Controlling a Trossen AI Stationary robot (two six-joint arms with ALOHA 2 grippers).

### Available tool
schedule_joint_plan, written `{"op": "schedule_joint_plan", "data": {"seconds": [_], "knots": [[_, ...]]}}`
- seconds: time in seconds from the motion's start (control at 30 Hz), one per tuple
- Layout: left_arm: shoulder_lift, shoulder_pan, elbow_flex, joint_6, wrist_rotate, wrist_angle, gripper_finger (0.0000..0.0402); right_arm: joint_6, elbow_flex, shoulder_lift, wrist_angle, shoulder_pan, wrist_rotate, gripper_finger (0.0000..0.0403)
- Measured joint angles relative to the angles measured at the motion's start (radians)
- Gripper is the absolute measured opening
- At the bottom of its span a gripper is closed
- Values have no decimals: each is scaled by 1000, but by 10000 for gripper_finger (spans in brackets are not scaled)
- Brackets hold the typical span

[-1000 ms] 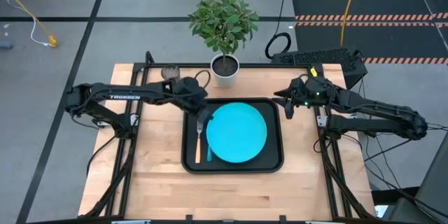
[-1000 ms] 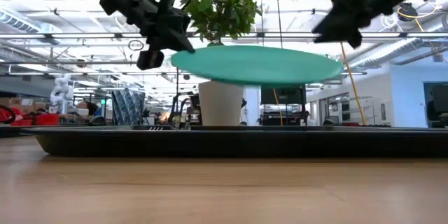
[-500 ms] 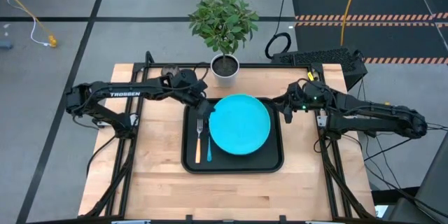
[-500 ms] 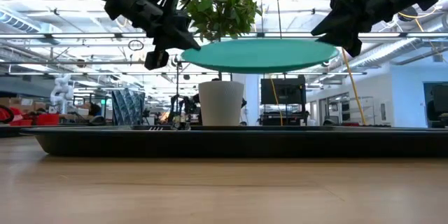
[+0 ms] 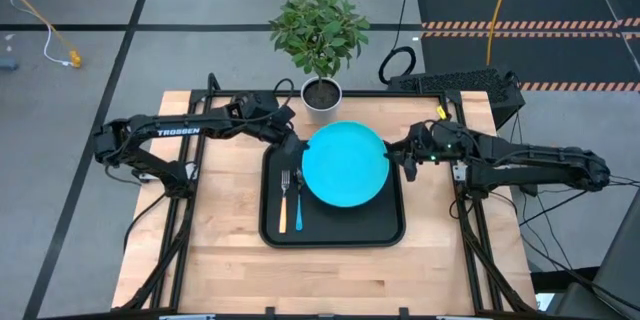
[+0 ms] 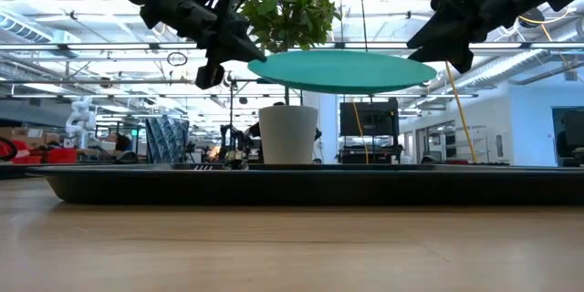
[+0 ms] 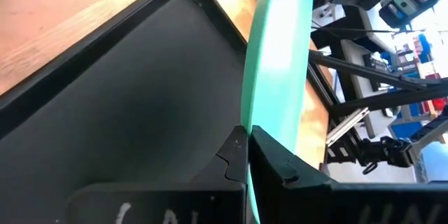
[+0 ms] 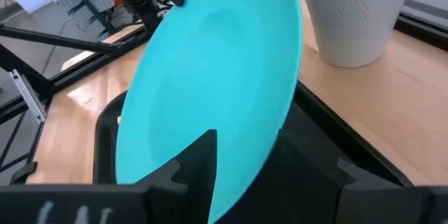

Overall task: Pick and place plate/cup/fork/spoon on tray
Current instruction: Put the blue plate on the black tray

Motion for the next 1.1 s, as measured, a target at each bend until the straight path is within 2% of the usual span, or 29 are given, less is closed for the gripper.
{"op": "schedule_joint_plan", "data": {"seconds": [0.47,0.67,0.8,0.97,1.1], "knots": [[0,-2,0,26,41,21,0,-24,0,-17,6,0,-2,144],[0,-2,0,17,41,79,0,-47,0,2,45,0,3,139],[0,-2,0,13,42,105,0,-56,0,26,74,0,0,106],[0,-2,0,46,52,98,11,-97,0,32,77,-2,32,19],[-1,-3,0,143,58,100,36,-103,0,29,85,-2,40,5]]}}
